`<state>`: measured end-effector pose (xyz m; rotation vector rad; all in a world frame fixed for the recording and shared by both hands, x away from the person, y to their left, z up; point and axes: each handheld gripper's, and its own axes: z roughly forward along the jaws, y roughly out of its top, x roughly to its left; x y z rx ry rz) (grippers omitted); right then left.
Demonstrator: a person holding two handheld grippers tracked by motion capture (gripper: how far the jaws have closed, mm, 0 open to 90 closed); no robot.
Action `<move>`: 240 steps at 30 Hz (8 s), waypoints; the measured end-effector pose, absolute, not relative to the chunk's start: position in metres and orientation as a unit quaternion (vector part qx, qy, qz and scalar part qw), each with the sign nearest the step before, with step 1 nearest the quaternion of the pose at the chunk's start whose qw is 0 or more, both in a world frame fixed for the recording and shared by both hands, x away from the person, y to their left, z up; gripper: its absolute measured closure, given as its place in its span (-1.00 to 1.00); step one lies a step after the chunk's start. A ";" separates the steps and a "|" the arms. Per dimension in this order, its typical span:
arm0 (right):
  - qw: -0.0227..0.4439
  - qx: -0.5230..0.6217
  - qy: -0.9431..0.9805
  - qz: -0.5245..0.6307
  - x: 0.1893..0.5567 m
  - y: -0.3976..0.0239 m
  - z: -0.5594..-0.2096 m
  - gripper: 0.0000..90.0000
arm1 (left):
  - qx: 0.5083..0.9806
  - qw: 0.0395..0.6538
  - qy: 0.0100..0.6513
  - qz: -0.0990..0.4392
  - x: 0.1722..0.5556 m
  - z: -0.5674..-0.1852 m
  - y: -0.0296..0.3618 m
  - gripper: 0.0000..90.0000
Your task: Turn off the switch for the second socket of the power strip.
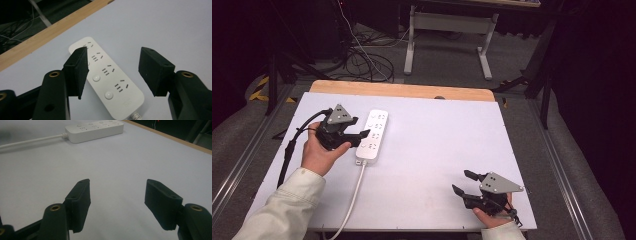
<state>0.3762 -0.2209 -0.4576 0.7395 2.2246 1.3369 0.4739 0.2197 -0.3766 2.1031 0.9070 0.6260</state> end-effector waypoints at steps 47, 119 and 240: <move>0.208 0.259 0.808 0.486 0.376 -0.222 -0.459 -0.14 | 0.824 0.324 0.425 0.190 0.538 -0.443 0.211 1.00; 0.204 0.257 0.814 0.480 0.375 -0.220 -0.461 -0.14 | 0.820 0.312 0.437 0.198 0.534 -0.453 0.203 1.00; 0.207 0.263 0.810 0.481 0.374 -0.222 -0.461 -0.14 | 0.794 0.468 0.309 0.237 0.334 -0.471 0.320 -0.81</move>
